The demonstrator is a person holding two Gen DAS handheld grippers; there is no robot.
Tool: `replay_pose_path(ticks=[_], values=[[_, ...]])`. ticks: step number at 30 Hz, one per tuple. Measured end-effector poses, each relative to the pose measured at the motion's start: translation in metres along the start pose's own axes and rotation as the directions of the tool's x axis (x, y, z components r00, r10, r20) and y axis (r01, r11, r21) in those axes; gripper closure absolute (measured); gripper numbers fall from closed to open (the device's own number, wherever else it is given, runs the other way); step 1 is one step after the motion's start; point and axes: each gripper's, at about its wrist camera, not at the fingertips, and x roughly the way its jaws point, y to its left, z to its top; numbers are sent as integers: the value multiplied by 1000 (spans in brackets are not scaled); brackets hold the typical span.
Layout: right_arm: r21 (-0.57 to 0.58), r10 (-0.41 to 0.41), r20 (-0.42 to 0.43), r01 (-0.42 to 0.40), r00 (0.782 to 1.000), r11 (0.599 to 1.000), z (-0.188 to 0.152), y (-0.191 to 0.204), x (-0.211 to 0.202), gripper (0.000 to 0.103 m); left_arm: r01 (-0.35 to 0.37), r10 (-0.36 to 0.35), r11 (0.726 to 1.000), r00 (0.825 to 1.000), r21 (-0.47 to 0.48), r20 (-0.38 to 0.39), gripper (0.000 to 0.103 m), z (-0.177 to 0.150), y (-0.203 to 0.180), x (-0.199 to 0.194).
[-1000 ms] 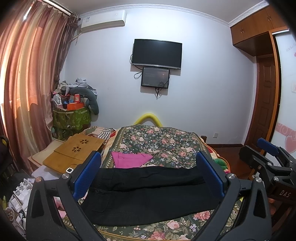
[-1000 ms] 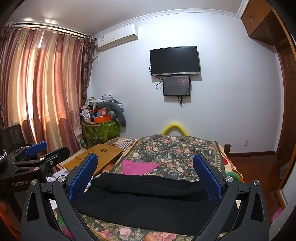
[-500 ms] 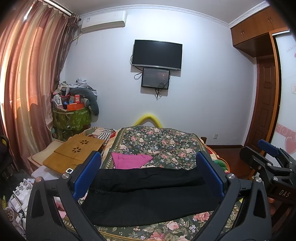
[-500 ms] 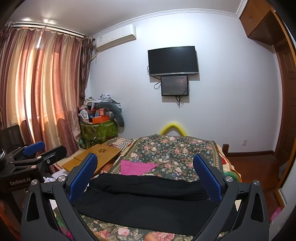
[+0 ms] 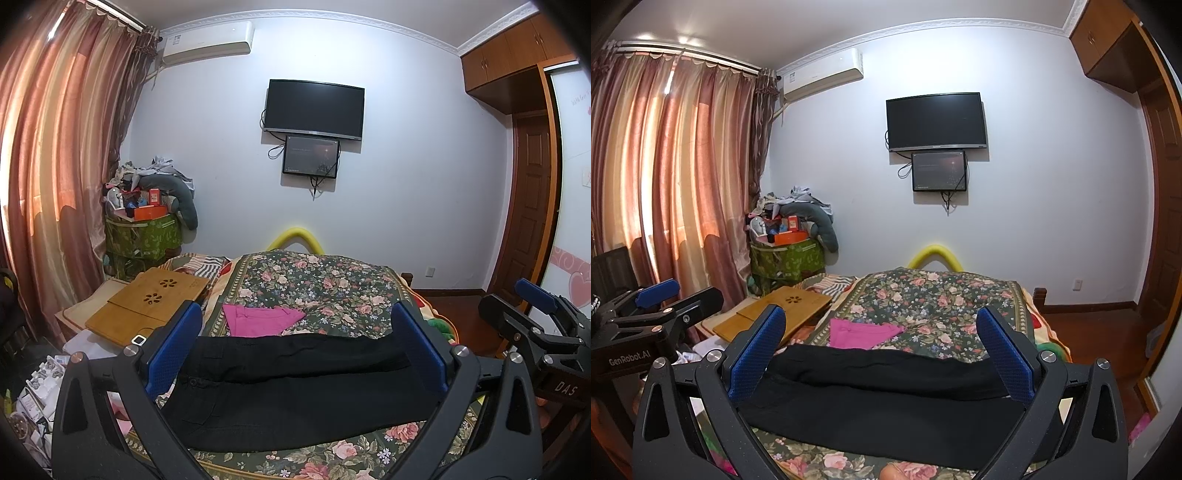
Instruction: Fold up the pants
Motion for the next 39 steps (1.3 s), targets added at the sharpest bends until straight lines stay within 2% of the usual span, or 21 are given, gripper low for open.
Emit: replay_pose_path(ticks=[16,21,28,32,36,39], values=[[-3,-6,-9,5,1000,1000,-3,2,3,0,-3,3,1000,1000,-1,0,0,0,1,2],[-1,-7,-35,7,999,1000,-5,3,16,0,10,-10,1000,1000,2,-7,0,4,4,15],[-1,-4,-113,4,994,1000,-14,-12,59,0,7,-7,1000,998,8,-66,0,6,18,65],[-2,-5,-189,5,982,1000,-21,-26,93,1,-44,45,999,995,14,-91,0,8,33,101],[-20,-29,-242,25,970,999,-30,-40,124,1,-79,82,997,986,26,-146,0,9,52,148],[-24,-30,-291,24,956,999,-38,-52,149,1,-119,127,992,970,49,-208,0,6,71,195]])
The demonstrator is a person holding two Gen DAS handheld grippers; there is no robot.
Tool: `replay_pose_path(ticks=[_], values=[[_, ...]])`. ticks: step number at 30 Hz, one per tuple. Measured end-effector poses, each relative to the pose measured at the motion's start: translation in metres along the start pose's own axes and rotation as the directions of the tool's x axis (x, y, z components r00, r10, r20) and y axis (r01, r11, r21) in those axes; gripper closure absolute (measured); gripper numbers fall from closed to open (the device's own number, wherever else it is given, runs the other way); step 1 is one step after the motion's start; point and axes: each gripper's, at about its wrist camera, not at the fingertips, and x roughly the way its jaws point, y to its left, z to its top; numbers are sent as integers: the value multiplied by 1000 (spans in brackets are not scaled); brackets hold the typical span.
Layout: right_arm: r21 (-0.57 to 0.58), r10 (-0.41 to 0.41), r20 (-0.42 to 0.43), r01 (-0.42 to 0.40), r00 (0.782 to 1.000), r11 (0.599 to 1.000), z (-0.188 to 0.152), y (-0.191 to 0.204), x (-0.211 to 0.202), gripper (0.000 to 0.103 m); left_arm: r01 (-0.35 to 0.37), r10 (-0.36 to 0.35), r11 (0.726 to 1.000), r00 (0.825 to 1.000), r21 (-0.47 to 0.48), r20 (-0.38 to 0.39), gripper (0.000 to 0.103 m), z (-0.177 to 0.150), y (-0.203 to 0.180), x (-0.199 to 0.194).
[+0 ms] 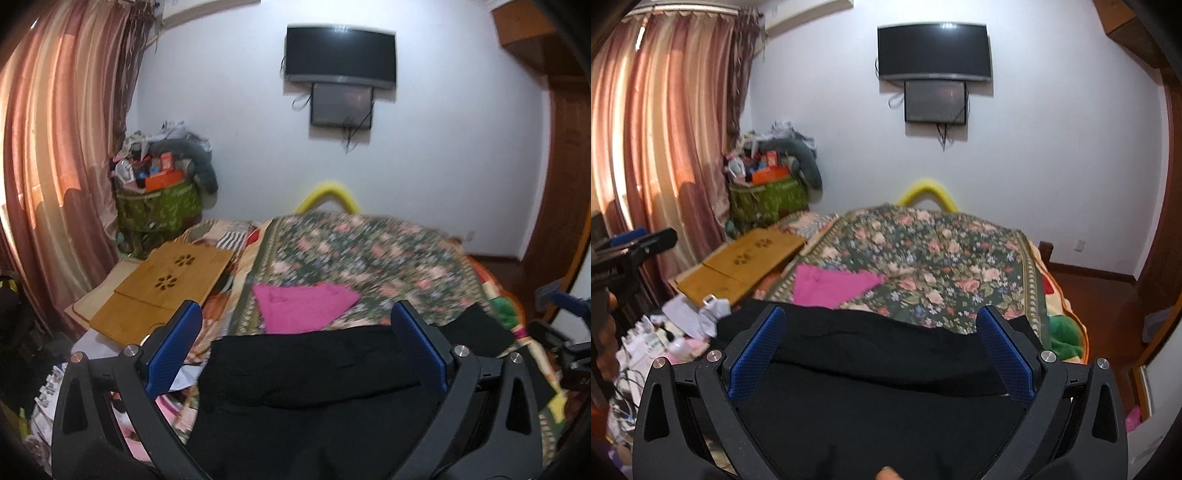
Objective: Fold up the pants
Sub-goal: 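Grasp the black pants waistband with the left gripper while the right gripper grasps it too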
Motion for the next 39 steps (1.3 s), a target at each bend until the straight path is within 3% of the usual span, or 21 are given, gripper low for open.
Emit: replay_pose_path(ticks=[7,11,13,20,23,27,31,35,37,39], values=[[0,19,-106,-19,994,1000,-1,-20,61,2,-42,42,999,990,1,-134,0,-4,34,97],[-12,49,-190,-52,981,999,-2,-30,103,16,-59,55,998,975,-13,-215,4,-15,53,150],[-22,57,-228,-64,972,998,-5,-34,122,18,-70,63,997,962,-18,-266,8,-21,63,173],[-46,76,-349,-98,934,994,-12,-47,184,23,-95,53,994,869,-60,-492,17,-55,100,252],[-60,92,-408,-128,908,990,-19,-48,209,23,-98,37,992,836,-82,-547,20,-66,111,276],[-58,128,-470,-175,873,983,-23,-51,238,33,-94,14,991,783,-96,-622,21,-81,118,306],[-82,142,-514,-214,846,974,-25,-47,263,33,-100,25,993,725,-69,-688,21,-95,118,337],[-88,176,-558,-269,811,959,-27,-42,283,33,-111,-24,984,697,-141,-716,21,-104,127,355],[-108,170,-577,-282,799,953,-32,-36,288,33,-106,-62,977,691,-186,-720,30,-109,130,360],[-153,132,-571,-263,810,953,-39,-29,290,37,-104,-92,970,683,-221,-725,53,-113,132,363]])
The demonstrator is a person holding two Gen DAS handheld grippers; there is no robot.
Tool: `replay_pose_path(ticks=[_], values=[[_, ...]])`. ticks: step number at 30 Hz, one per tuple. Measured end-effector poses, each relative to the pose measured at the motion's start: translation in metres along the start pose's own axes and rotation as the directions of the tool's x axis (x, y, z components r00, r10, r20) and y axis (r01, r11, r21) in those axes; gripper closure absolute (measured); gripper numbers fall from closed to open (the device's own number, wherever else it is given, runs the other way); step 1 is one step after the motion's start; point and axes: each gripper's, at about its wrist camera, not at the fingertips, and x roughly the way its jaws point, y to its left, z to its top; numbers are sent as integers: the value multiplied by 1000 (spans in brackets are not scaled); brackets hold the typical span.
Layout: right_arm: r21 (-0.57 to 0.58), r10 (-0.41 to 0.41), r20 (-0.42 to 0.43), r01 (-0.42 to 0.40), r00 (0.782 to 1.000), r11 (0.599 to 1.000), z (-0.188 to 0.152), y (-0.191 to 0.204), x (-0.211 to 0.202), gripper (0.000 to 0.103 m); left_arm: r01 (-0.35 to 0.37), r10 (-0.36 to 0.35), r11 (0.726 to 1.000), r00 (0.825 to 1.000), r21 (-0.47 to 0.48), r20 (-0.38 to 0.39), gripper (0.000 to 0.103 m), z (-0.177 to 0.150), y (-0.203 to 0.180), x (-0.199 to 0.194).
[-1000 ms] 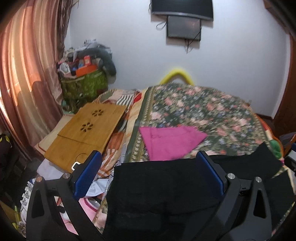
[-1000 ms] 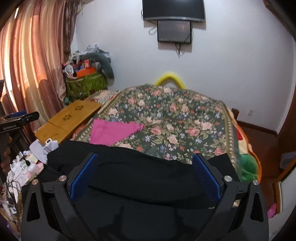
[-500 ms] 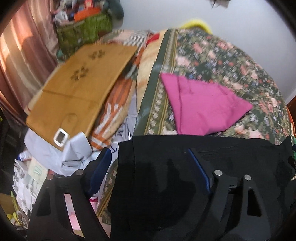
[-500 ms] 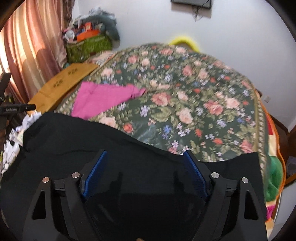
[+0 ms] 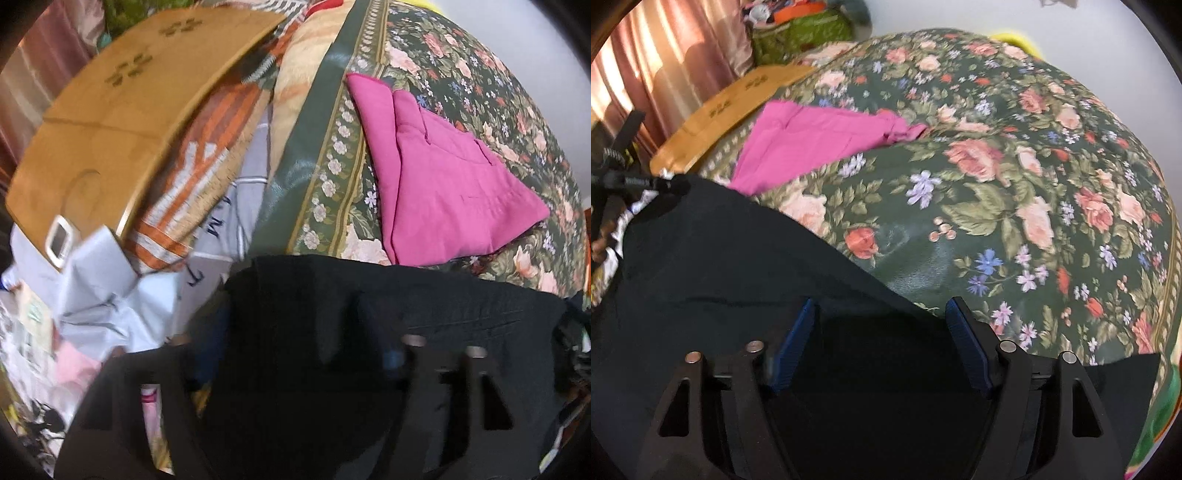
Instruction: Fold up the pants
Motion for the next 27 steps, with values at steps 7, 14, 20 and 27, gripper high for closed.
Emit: replay_pose_path(ticks=[7,14,20,27], values=[[-1,8,39,-8,999,1000,-10,5,-5,86,-7,6,1000,999,5,41,86,-9,-4,-15],[24,-48,125,45,991,999,-8,7,-28,98,-72,57,994,982,79,182,89,-14,-18,-66],[73,-118,244,103,963,992,10,-5,-78,98,-44,17,995,960,90,281,89,1,-36,-120],[81,-117,315,96,942,992,-6,4,-127,98,-21,-24,992,939,126,343,89,-13,-48,-165]])
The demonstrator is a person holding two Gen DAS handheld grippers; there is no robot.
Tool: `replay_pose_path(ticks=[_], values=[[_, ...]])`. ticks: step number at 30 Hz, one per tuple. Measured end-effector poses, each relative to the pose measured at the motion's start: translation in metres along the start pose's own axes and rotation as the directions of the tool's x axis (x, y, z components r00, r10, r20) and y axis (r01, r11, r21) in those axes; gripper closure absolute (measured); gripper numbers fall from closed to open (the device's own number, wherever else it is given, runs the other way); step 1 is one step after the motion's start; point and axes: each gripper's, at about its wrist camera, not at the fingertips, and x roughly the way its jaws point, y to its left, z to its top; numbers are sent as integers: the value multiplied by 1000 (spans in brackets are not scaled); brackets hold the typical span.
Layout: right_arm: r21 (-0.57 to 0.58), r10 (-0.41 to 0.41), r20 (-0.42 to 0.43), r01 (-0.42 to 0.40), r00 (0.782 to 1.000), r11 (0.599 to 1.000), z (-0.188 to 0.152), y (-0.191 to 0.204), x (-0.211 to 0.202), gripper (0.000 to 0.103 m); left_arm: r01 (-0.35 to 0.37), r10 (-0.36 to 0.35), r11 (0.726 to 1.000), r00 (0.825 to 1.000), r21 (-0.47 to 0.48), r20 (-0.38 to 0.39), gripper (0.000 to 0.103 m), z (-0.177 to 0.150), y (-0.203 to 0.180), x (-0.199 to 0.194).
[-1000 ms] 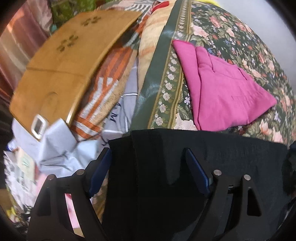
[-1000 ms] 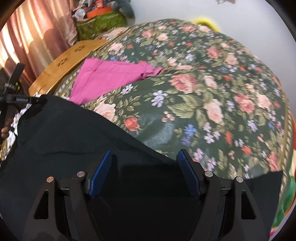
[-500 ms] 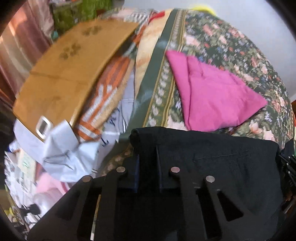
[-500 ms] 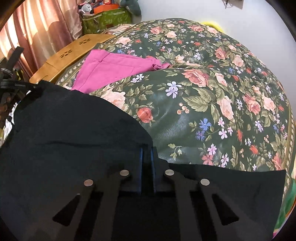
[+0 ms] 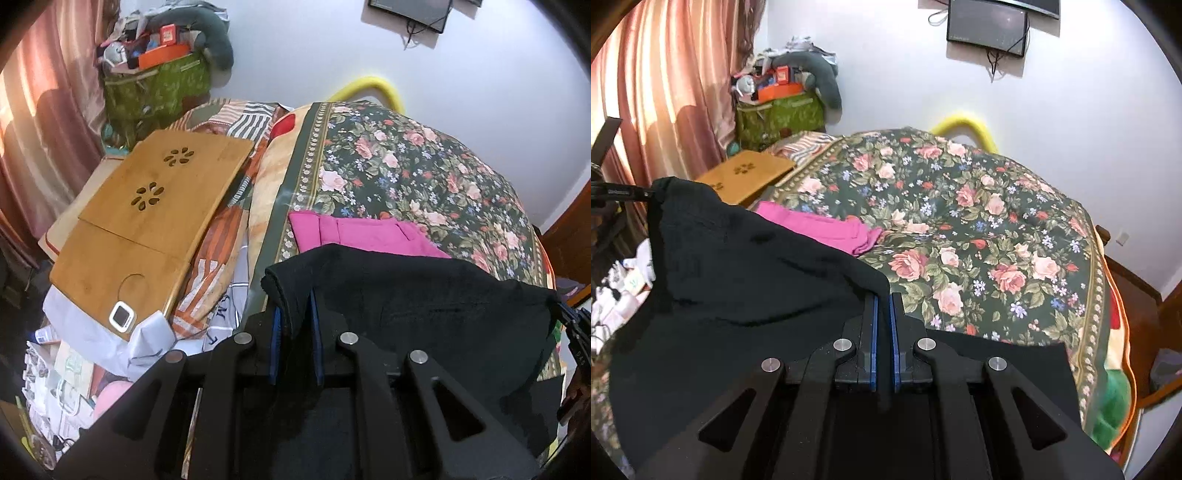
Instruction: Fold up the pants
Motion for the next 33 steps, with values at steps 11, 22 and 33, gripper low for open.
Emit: replay_pose_path(ticks=[11,22,33], values=[[-11,25,0,-25,1000,1000,-51,31,-58,98,21,-22,1000,999,8,37,89,-63,12,-60],[7,60,-22,-59,998,998,-100,71,-95,98,-13,11,1000,999,25,52,89,-130,29,-98],[30,79,-57,-78,995,997,-141,101,-97,98,-69,70,998,997,7,-35,91,-199,49,-79]])
